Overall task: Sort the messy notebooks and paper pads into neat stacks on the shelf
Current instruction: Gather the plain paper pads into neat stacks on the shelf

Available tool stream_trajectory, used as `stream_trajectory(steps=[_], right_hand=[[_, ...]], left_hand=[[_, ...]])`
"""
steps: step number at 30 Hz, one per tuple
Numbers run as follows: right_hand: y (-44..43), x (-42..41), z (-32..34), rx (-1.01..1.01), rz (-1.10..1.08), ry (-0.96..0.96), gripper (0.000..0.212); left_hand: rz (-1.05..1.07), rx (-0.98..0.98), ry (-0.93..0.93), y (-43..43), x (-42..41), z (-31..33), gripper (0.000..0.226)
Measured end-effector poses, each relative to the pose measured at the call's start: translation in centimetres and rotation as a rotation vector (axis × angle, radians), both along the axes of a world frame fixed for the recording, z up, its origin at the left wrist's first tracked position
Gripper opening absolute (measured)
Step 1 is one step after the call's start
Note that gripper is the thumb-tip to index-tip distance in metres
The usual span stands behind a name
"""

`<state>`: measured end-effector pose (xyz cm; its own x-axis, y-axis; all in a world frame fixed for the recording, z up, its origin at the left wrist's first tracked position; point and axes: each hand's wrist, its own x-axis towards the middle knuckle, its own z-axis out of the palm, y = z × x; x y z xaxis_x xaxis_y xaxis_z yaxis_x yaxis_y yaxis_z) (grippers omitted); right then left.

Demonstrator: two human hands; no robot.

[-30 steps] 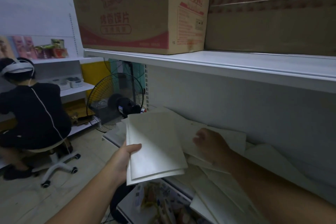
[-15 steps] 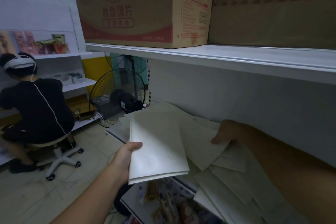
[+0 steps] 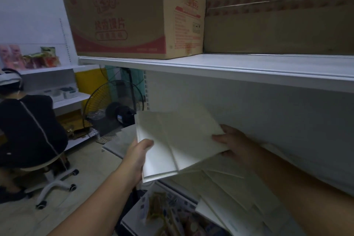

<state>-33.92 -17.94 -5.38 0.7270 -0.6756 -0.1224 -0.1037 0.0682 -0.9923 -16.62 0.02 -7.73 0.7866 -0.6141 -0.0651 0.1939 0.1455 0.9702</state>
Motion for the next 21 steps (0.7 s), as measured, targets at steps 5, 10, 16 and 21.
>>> stream_trajectory(steps=[5,10,16,21], right_hand=[[1.6,-3.3,0.4,-0.041,-0.073,0.017,0.020],[-1.2,-11.8,1.1,-0.116,-0.312,0.073,0.020],[-1.9,-23.1,-1.2,-0.041,-0.552,-0.008,0.025],[-2.1,-32.9,-3.0,0.024,-0.718,0.069,0.029]], left_hand=[[-0.202,-0.075,-0.014,-4.3,-5.1,2.1,0.024],[-0.519,-0.054,0.118,-8.2,-11.4,2.7,0.021],[-0.811,0.099,0.287,-13.0,-22.2,1.9,0.026],[-0.906,0.208,0.332,-15.7,-33.2,-0.5,0.032]])
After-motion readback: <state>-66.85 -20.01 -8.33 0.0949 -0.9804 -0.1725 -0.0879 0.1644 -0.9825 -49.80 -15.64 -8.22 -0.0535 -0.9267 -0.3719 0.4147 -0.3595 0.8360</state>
